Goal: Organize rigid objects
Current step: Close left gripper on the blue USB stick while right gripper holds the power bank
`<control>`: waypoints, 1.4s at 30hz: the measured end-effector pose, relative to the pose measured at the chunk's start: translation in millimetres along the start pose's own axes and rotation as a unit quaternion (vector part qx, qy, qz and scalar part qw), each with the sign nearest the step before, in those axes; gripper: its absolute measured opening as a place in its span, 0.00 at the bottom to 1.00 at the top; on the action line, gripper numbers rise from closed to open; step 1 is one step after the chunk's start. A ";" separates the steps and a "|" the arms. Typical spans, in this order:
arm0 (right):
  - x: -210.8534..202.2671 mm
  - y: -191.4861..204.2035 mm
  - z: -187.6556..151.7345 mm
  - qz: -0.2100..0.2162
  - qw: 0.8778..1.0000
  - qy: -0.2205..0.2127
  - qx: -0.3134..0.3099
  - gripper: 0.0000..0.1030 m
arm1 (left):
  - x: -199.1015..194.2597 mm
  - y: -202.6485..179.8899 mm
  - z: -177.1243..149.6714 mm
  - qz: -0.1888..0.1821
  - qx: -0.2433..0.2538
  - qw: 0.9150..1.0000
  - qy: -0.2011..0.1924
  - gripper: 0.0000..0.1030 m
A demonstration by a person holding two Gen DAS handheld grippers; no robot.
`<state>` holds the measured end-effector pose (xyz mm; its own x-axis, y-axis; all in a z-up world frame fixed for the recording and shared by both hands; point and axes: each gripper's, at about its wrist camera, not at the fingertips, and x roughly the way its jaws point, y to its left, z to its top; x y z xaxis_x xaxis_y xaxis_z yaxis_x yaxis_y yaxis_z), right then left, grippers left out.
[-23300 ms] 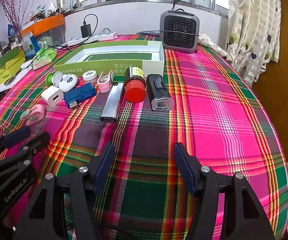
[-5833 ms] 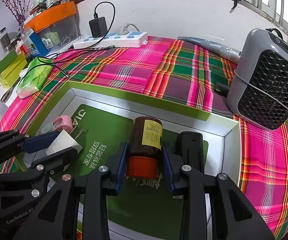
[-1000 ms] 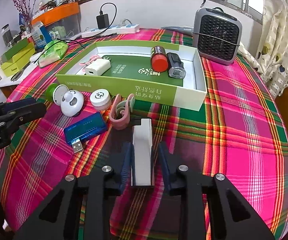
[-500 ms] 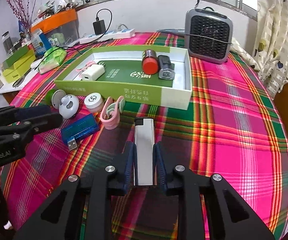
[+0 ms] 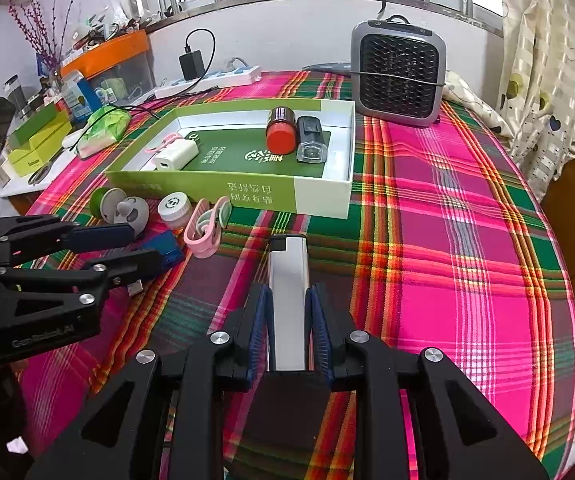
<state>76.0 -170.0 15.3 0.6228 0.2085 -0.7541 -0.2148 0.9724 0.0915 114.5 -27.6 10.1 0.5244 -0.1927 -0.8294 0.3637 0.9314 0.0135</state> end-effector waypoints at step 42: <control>11.2 -6.3 3.9 0.009 1.000 0.014 -0.005 0.24 | 3.9 -3.8 -4.8 0.009 0.011 1.000 -0.005 0.28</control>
<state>87.2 -173.4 8.8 0.5978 0.2232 -0.7699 -0.2332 0.9673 0.0994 111.5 -30.4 4.1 0.5384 -0.1798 -0.8233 0.3711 0.9277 0.0400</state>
